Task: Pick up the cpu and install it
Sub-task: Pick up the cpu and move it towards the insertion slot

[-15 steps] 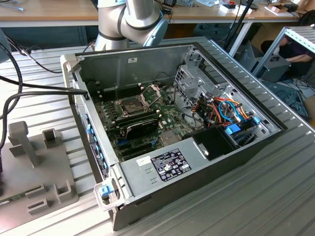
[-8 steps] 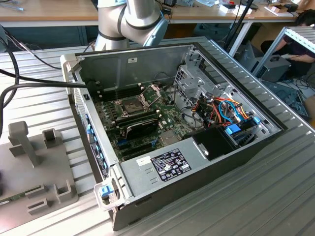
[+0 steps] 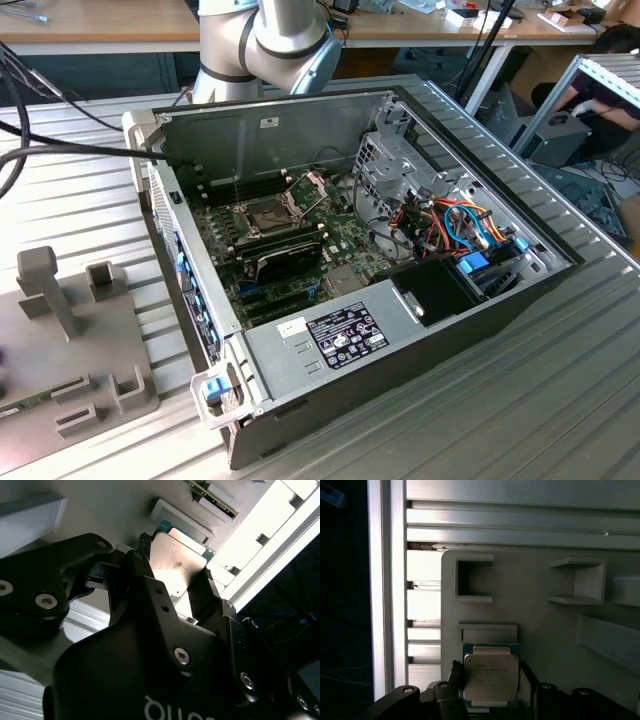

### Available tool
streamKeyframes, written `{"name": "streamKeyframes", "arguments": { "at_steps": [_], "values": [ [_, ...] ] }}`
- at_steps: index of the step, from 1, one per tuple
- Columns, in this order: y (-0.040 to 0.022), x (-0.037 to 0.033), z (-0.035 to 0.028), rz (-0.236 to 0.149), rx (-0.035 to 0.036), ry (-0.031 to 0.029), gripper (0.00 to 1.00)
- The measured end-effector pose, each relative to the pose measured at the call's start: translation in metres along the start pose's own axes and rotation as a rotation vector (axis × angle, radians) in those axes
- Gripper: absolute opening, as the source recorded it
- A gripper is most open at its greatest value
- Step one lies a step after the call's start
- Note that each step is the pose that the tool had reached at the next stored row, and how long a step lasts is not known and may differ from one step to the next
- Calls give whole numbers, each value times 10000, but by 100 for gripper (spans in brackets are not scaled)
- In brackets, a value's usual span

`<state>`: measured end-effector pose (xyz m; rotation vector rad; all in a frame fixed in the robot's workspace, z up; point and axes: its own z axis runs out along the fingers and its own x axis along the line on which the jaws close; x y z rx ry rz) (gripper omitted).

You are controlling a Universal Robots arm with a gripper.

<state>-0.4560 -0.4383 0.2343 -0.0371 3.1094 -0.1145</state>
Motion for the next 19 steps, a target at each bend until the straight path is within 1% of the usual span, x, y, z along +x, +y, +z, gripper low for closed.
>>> {"name": "streamKeyframes", "arguments": {
  "at_steps": [3, 7, 8, 9, 10, 11, 12, 13, 14, 16, 19],
  "values": [
    [-7, -3, -98, -1, 1, -1, 55],
    [-19, -7, -256, 0, 3, 0, 55],
    [-23, -9, -313, 1, 2, -1, 55],
    [-26, -10, -352, 1, 2, -1, 55],
    [-31, -12, -418, 0, 3, -1, 55],
    [-34, -13, -464, 0, 3, -1, 55],
    [-40, -15, -540, 0, 3, 0, 55],
    [-44, -17, -590, 0, 2, -1, 55],
    [-46, -18, -626, 0, 2, -2, 55],
    [-55, -22, -739, 0, 5, 0, 55],
    [-63, -25, -851, -1, 8, 0, 55]
  ]
}}
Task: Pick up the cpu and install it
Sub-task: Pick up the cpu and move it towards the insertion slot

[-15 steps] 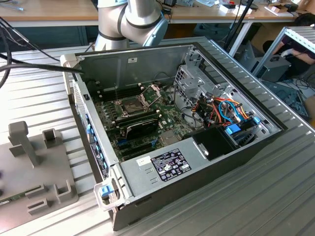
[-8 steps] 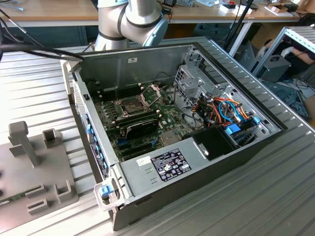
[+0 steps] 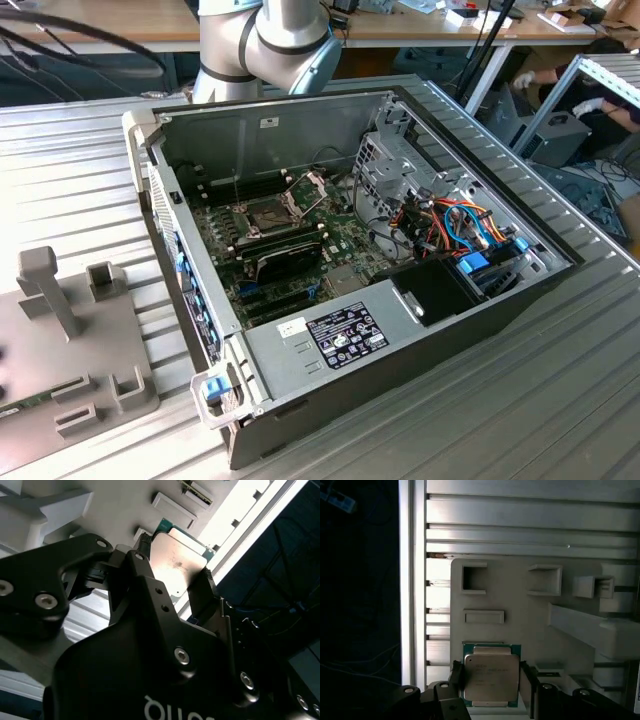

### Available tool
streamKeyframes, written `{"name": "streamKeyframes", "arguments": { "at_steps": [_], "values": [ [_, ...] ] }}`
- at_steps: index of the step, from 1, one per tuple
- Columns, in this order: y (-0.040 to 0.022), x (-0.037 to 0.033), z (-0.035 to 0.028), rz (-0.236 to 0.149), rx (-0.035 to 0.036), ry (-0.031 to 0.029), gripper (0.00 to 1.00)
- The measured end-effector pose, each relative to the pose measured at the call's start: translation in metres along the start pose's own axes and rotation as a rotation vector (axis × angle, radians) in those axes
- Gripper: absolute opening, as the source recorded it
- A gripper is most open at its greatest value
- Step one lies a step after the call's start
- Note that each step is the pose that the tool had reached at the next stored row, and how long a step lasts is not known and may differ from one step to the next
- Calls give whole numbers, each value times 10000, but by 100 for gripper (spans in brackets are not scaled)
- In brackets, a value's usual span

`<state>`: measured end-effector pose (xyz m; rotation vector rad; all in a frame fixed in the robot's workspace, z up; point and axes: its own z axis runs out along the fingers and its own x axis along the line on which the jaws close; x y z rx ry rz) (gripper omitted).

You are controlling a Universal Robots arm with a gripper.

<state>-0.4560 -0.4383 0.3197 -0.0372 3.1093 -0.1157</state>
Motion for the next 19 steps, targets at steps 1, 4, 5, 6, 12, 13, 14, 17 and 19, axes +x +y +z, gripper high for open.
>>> {"name": "streamKeyframes", "arguments": {
  "at_steps": [1, 4, 5, 6, 12, 13, 14, 17, 19],
  "values": [
    [-2, -1, -31, 0, 1, 0, 55],
    [-13, -5, -167, 0, 8, -1, 55],
    [-14, -5, -184, 0, 10, 0, 55],
    [-14, -5, -194, 1, 10, 0, 55],
    [-15, -5, -198, 1, 10, -1, 55],
    [-15, -5, -201, 0, 10, 0, 55],
    [-15, -5, -209, 0, 14, 5, 55],
    [-20, -8, -271, 0, 13, 1, 55],
    [-24, -9, -320, 0, 17, 0, 55]
  ]
}}
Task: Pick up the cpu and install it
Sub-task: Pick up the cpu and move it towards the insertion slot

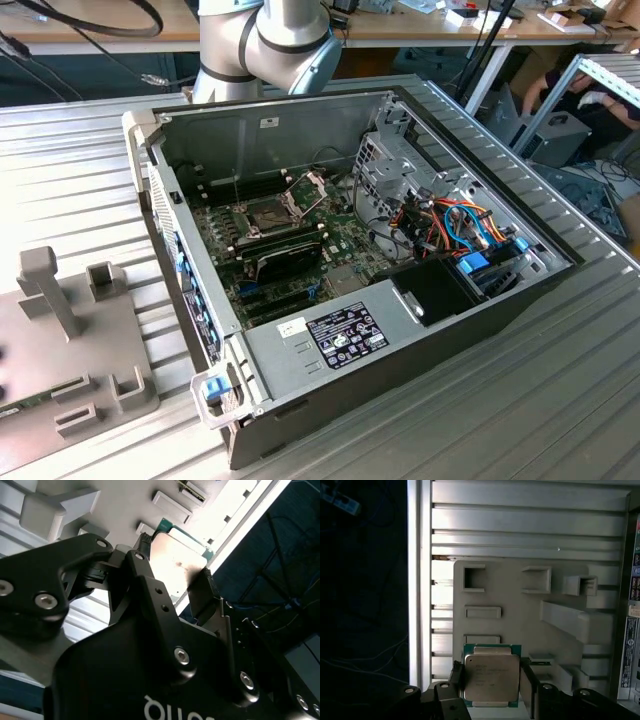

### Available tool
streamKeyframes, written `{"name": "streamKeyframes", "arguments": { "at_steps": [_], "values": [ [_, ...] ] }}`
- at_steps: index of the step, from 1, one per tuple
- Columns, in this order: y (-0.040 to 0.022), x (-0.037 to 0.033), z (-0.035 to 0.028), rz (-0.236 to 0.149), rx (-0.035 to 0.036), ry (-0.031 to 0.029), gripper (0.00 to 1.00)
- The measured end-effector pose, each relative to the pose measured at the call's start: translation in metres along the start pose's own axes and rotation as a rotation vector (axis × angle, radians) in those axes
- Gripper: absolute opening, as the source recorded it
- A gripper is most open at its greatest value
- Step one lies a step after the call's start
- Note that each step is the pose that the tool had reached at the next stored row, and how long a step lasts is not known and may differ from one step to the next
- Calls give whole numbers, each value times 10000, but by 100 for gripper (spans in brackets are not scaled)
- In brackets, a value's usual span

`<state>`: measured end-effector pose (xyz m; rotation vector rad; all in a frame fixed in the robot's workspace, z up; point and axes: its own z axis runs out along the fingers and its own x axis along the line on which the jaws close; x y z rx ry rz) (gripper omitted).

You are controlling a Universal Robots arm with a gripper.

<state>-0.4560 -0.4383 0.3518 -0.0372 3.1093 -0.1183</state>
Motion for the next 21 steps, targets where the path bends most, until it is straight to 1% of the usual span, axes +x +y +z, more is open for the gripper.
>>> {"name": "streamKeyframes", "arguments": {
  "at_steps": [2, 5, 10, 11, 15, 17, 21],
  "values": [
    [-5, -2, -71, 1, 3, 0, 55],
    [-12, -4, -154, 0, 8, 0, 55],
    [-21, -8, -280, 0, 14, 0, 55],
    [-24, -9, -314, -1, 17, 1, 55],
    [-30, -11, -400, 0, 23, 0, 55],
    [-32, -11, -415, 0, 22, -1, 55],
    [-31, -12, -416, 0, 22, 0, 55]
  ]
}}
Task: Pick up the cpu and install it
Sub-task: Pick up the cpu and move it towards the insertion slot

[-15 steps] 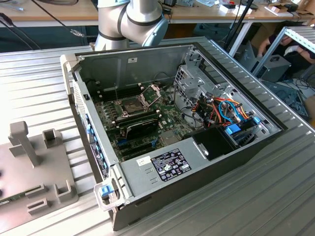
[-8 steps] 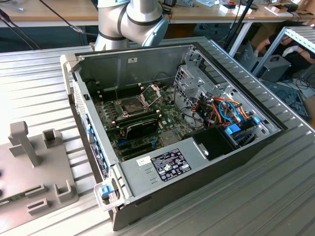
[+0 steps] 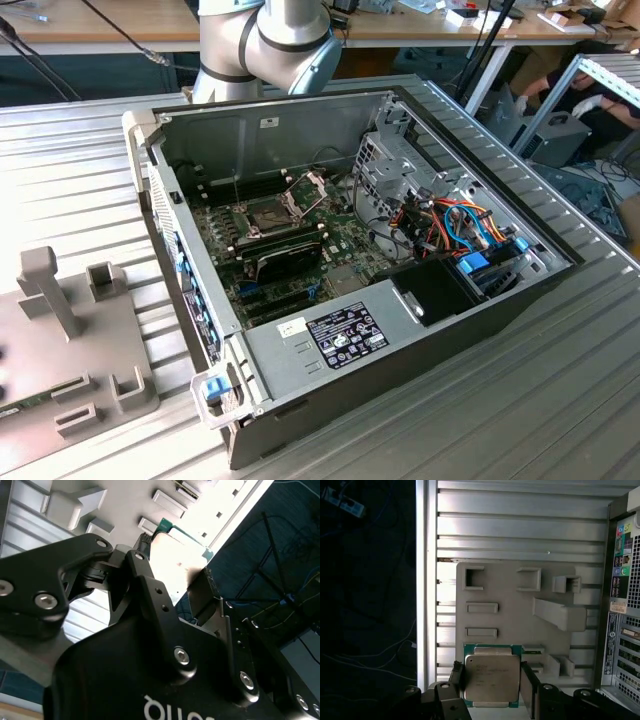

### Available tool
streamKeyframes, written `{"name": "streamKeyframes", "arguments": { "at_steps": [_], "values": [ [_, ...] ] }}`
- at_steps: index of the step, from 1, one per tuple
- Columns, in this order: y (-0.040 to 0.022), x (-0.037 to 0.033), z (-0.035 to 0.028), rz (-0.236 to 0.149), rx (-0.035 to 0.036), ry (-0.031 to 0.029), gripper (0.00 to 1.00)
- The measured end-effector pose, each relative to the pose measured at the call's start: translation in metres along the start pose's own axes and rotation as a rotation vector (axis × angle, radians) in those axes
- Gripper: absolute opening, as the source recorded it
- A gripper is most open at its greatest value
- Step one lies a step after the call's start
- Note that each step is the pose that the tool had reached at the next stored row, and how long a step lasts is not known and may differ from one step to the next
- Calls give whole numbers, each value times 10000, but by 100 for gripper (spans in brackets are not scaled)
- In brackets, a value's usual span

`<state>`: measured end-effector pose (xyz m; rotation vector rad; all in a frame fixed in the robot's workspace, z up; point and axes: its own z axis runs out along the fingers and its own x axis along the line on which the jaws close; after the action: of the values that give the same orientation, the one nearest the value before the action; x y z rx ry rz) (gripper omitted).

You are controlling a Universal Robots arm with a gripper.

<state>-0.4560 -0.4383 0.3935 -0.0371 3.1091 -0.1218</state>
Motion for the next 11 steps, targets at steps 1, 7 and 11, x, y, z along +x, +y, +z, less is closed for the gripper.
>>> {"name": "streamKeyframes", "arguments": {
  "at_steps": [1, 7, 11],
  "values": [
    [0, 0, 0, -1, 1, 1, 55],
    [-2, -102, 3, 0, 1, 1, 55],
    [-5, -218, 7, 0, 0, -1, 55]
  ]
}}
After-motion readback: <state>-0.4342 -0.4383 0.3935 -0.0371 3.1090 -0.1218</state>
